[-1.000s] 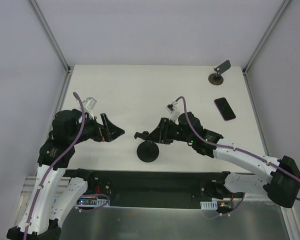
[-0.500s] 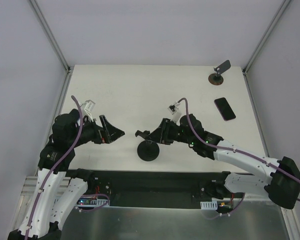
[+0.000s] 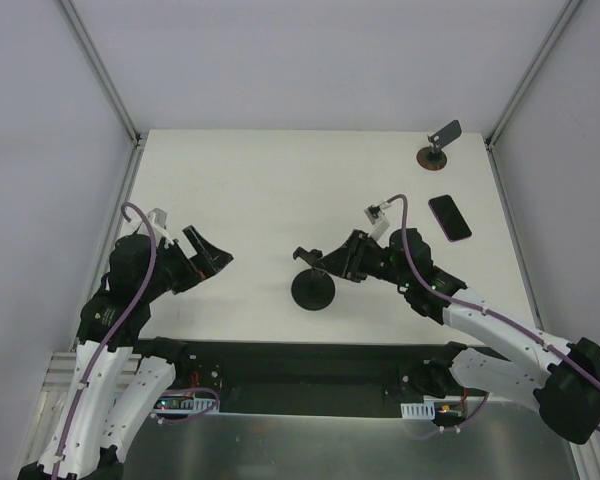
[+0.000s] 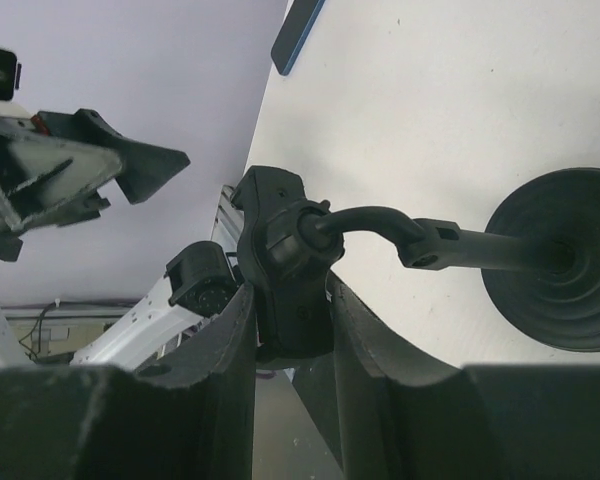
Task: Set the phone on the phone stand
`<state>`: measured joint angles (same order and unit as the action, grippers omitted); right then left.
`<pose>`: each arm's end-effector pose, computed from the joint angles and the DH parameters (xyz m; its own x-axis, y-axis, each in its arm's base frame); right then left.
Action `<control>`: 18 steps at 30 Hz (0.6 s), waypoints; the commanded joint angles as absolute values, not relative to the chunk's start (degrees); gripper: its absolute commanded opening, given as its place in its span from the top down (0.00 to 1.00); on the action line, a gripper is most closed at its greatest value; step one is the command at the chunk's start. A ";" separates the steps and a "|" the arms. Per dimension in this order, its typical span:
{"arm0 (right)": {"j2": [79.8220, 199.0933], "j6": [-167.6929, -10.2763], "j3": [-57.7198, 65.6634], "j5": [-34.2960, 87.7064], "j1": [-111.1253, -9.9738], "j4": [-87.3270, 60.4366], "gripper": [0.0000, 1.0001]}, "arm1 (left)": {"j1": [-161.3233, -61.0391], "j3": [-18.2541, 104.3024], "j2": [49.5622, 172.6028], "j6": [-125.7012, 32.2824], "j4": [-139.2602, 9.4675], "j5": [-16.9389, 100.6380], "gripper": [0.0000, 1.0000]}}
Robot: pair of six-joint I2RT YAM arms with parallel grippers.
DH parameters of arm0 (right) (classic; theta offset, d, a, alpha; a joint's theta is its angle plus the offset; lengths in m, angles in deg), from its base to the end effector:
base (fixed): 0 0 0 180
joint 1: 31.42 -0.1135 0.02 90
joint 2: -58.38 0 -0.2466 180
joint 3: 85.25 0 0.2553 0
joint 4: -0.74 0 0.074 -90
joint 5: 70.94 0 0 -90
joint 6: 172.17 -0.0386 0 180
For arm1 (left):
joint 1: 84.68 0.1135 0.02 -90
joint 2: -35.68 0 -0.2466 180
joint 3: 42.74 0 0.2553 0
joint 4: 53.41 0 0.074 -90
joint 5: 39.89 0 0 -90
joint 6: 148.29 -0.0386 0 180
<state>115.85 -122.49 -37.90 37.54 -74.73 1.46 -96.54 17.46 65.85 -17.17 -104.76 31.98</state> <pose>0.1720 0.1789 0.2585 -0.6588 0.2223 -0.7187 -0.5926 0.4351 0.6778 0.1257 -0.0387 0.3250 -0.5831 -0.5162 -0.6274 0.1269 0.7049 -0.6979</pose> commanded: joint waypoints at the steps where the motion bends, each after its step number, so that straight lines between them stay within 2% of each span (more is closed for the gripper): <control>1: 113.05 -118.74 -38.00 44.53 -72.74 4.11 0.99 | -95.06 24.80 69.93 -18.19 -112.34 50.61 0.01; 3: 112.87 -118.12 -38.09 46.13 -71.77 3.59 0.99 | -92.79 28.66 73.01 -19.44 -115.15 58.26 0.01; 8: 112.17 -116.27 -38.35 50.35 -70.27 3.41 0.99 | -83.56 33.60 86.80 -28.92 -112.71 61.27 0.01; 13: 109.80 -114.08 -38.00 52.11 -69.74 1.83 0.99 | -66.96 39.49 106.64 -37.71 -107.10 45.55 0.01; 18: 109.26 -112.58 -36.68 54.39 -68.08 -0.28 0.99 | -63.94 48.70 123.45 -44.99 -103.65 44.83 0.01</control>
